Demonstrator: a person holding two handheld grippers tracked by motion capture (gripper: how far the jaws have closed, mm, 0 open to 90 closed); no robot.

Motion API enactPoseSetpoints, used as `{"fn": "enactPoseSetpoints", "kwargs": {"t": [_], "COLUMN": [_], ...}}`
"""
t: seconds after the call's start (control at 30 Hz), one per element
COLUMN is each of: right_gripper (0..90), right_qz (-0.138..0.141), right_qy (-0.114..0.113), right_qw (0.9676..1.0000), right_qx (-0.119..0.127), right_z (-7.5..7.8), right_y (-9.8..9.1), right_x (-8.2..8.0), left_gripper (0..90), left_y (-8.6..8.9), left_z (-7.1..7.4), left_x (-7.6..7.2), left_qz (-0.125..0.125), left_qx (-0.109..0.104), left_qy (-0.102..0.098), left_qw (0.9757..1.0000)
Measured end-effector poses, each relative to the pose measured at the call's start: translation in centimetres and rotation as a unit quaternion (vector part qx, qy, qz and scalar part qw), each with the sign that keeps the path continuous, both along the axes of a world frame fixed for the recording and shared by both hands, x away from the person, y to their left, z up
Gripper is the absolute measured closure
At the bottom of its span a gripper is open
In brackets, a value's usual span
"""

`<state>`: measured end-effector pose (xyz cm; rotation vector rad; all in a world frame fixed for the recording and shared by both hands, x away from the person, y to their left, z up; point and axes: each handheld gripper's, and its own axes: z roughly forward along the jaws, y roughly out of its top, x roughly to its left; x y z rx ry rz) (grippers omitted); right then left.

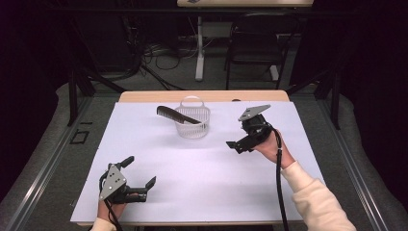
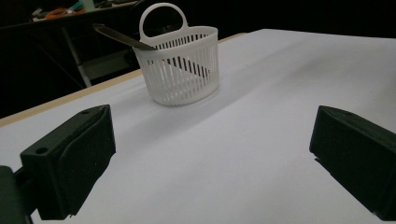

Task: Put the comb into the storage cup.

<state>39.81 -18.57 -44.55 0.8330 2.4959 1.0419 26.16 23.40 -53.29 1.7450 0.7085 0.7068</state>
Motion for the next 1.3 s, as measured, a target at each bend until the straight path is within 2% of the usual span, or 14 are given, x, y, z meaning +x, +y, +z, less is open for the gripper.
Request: {"fn": "enactPoseSetpoints", "kwargs": {"t": [0.47,0.83,1.0,1.3], "right_gripper": [0.0,0.0,0.0,0.0], "right_qz": [-0.009,-0.022,-0.029,-0.040], "right_qy": [-0.005,-0.017,-0.026,-0.030], "right_qw": [1.0000,0.9995,0.9991,0.9983], "right_qx": [0.001,0.017,0.016,0.029], "right_z": [-1.0,-1.7,-2.2,-3.2], "right_y": [-1.8,-3.3,-3.9,-4.9], "right_x": [-2.5,-4.4,-5.4,-7.0], "left_gripper": [0.2,0.2,0.1,0.2], "left_y": [0.0,0.0,-0.1,-0.1], "left_z": [0.0,0.0,-0.1,-0.1], "left_x": [0.0,0.0,0.0,0.0], "left_qz": [0.000,0.000,0.001,0.001], "left_qx": [0.001,0.000,0.000,0.002], "left_qy": [0.000,0.002,0.003,0.005], "left_qw": [1.0000,1.0000,1.0000,1.0000]}}
